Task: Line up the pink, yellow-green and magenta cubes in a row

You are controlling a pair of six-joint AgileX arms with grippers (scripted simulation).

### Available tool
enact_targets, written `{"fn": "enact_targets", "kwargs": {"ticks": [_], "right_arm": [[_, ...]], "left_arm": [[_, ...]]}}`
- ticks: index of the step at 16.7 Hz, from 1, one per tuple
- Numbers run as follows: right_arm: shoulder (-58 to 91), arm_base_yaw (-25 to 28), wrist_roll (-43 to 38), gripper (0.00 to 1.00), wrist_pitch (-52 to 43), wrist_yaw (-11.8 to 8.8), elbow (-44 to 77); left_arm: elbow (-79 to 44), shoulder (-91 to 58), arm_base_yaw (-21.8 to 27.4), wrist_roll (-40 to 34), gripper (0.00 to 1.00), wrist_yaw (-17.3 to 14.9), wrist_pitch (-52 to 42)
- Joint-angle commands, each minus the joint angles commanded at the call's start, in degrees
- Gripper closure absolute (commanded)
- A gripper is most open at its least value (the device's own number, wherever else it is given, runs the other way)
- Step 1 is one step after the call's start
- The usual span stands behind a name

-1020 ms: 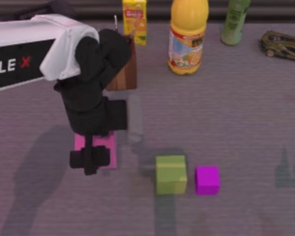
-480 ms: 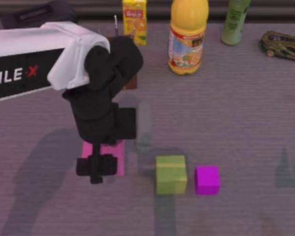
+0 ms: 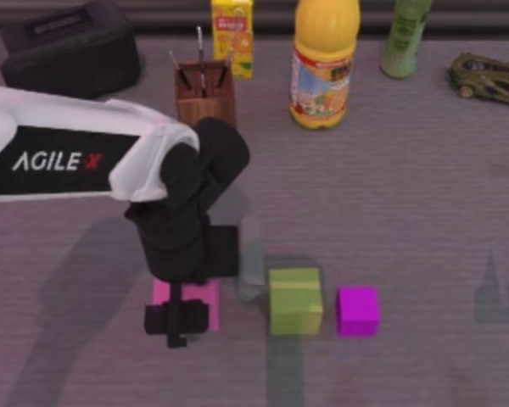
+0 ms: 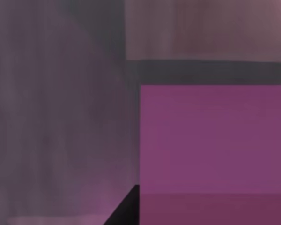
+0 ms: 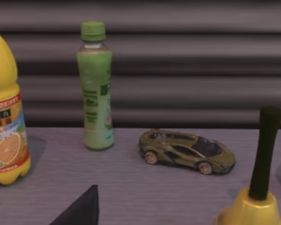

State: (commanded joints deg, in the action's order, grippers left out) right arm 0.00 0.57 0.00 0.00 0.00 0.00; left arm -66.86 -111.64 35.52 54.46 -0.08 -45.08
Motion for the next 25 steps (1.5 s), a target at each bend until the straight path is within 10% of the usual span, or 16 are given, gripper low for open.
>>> {"fn": "enact_targets", "kwargs": {"ticks": [4,17,25], "right_arm": [[0.0,0.0,0.0,0.00,0.0,0.0,0.0],[0.0,0.0,0.0,0.00,0.0,0.0,0.0],[0.0,0.0,0.0,0.00,0.0,0.0,0.0]], "left_arm": [[0.2,-0.1,0.0,0.0,1.00,0.0,0.2],[0.2,-0.1,0.0,0.0,0.02,0.0,0.2],[0.2,-0.1,0.0,0.0,0.00,0.0,0.2]]}}
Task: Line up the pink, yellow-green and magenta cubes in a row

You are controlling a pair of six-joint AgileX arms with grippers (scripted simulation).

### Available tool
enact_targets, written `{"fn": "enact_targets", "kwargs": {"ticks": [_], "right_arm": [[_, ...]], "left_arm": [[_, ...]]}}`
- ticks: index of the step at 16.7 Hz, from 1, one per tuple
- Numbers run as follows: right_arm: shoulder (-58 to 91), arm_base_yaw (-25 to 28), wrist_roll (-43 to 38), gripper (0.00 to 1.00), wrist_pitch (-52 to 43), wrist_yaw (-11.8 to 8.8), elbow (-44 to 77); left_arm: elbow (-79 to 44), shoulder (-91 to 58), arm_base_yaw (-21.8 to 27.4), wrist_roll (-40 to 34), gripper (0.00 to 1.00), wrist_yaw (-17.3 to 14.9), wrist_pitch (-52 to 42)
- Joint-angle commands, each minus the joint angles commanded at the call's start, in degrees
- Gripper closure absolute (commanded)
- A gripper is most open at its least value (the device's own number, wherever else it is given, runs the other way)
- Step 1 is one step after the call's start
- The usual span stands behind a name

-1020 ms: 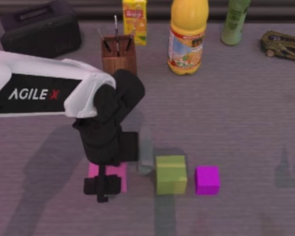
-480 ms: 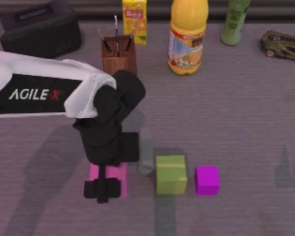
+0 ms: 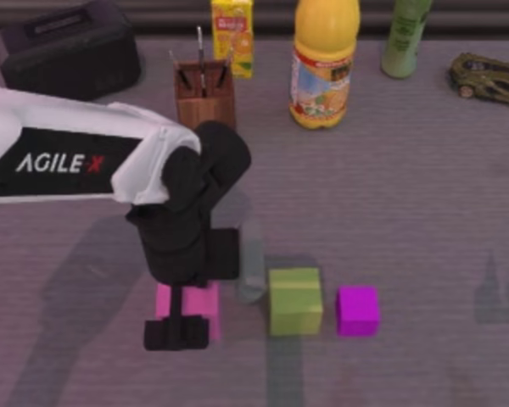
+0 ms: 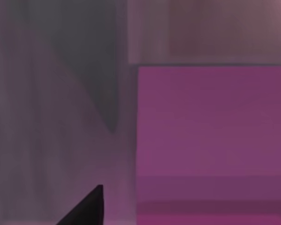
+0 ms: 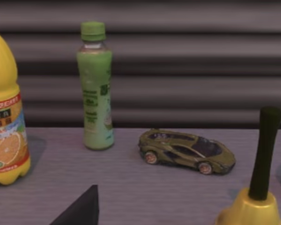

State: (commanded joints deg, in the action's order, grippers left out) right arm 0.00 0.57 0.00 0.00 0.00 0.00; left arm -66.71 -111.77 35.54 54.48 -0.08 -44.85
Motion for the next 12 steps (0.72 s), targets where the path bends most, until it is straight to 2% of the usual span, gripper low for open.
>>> {"fn": "enact_targets", "kwargs": {"ticks": [3,9,12], "right_arm": [[0.0,0.0,0.0,0.00,0.0,0.0,0.0],[0.0,0.0,0.0,0.00,0.0,0.0,0.0],[0.0,0.0,0.0,0.00,0.0,0.0,0.0]], "left_arm": [[-0.7,0.4,-0.2,0.0,0.00,0.0,-1.0],[-7.4,5.0,-1.0,-0.2,0.00,0.0,-12.9],[-8.9,6.2,-1.2,-0.2,0.00,0.0,-15.1]]}}
